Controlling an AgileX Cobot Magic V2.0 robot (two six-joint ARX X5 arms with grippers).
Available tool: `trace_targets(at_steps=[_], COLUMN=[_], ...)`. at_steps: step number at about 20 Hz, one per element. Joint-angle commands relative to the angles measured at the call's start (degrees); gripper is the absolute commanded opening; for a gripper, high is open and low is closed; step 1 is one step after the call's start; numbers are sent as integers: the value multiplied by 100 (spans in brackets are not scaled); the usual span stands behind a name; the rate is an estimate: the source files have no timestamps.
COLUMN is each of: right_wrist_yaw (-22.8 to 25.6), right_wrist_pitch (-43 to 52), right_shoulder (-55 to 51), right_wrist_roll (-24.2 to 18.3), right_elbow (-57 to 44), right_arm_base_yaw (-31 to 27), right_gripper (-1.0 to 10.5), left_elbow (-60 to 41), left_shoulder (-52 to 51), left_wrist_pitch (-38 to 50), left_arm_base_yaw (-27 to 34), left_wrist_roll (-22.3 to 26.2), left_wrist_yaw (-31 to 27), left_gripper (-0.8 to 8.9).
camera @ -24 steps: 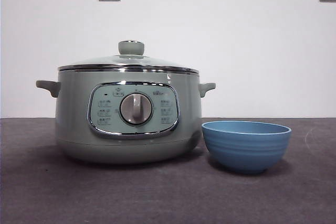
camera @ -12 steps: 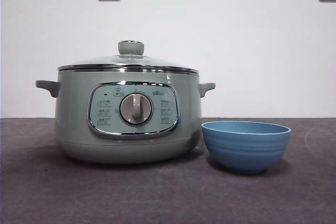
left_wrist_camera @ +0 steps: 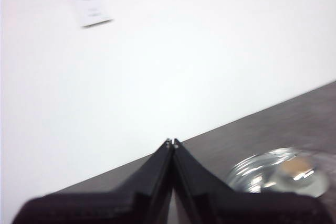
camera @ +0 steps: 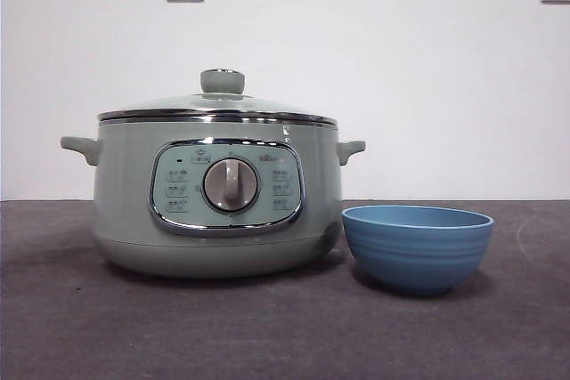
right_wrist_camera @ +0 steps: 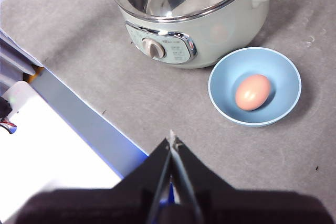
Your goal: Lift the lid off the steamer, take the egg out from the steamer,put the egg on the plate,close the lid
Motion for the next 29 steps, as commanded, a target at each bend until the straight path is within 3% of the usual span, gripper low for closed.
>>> trace_targets(at_steps=[1,6,11,18,29], right_wrist_yaw=[4,2,2,2,2], right_wrist_pitch=[35,35,33,28,17], right_shoulder=[-4,-4,-4,-4,-4], right_wrist_roll=[33,33,33,33,33], right_elbow=[-35,-35,-35,-35,-35], right_arm_base_yaw=[9,9,7,9,7], right_gripper=[1,1,1,1,1], left_elbow=[-1137,-3099,-4072,-4452,-4452], left_shoulder=[-553,-1838,-2667,-3075,-3073], left_wrist_pitch=[376,909,826,-83,-48], left_arm_base_yaw=[234,520,634,636,634], left_wrist_roll=[162,149,-35,-472,-540], left_wrist_yaw=[-319,-584,-691,-765,-800], left_gripper=[-4,-4,-4,-4,-4])
